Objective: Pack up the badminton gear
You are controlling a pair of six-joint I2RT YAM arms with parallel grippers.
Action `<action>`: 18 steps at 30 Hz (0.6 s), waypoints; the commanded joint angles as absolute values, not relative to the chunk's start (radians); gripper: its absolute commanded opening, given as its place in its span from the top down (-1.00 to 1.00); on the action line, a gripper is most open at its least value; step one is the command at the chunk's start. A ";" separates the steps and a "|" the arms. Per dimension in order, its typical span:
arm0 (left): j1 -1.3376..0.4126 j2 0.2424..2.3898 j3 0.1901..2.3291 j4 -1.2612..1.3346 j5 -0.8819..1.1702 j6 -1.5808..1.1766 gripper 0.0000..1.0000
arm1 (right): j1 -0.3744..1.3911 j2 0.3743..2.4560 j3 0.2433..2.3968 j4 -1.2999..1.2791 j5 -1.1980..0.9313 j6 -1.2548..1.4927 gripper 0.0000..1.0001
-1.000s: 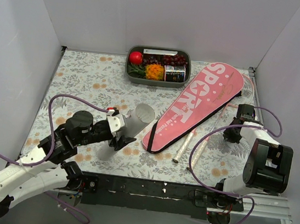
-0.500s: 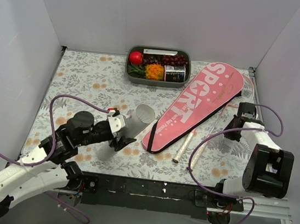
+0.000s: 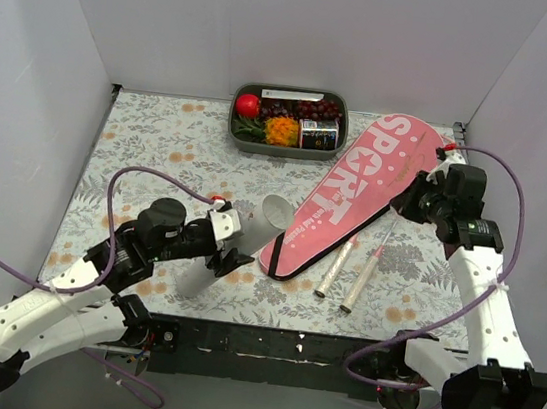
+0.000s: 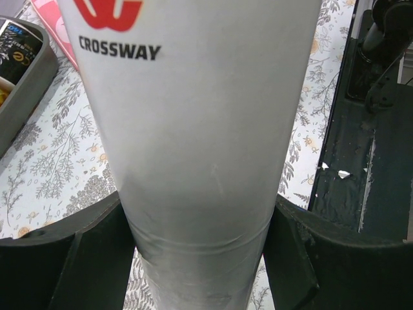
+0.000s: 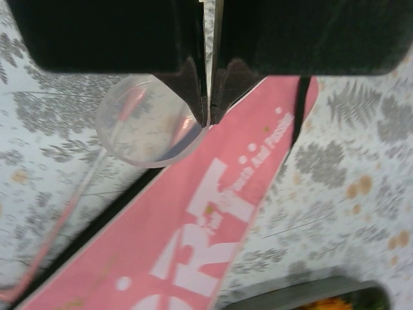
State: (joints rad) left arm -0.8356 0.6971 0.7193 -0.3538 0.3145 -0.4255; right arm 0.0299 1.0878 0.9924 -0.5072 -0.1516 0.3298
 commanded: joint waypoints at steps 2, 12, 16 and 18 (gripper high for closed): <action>-0.842 0.727 0.753 -0.319 0.380 -0.419 1.00 | 0.130 0.996 1.078 -0.537 -0.478 0.273 0.81; -0.850 0.773 0.755 -0.308 0.422 -0.430 1.00 | 0.253 0.942 1.256 -0.554 -0.710 0.308 0.78; -0.857 0.784 0.767 -0.325 0.425 -0.426 1.00 | 0.296 0.956 1.282 -0.520 -0.787 0.354 0.77; -0.862 0.790 0.773 -0.331 0.425 -0.420 1.00 | 0.331 0.972 1.302 -0.517 -0.811 0.362 0.77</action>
State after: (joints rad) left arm -0.8486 0.7860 0.7303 -0.3164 0.4030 -0.4194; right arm 0.2810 0.9485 1.2449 -0.5583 -0.6991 0.3210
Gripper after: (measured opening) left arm 0.649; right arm 0.117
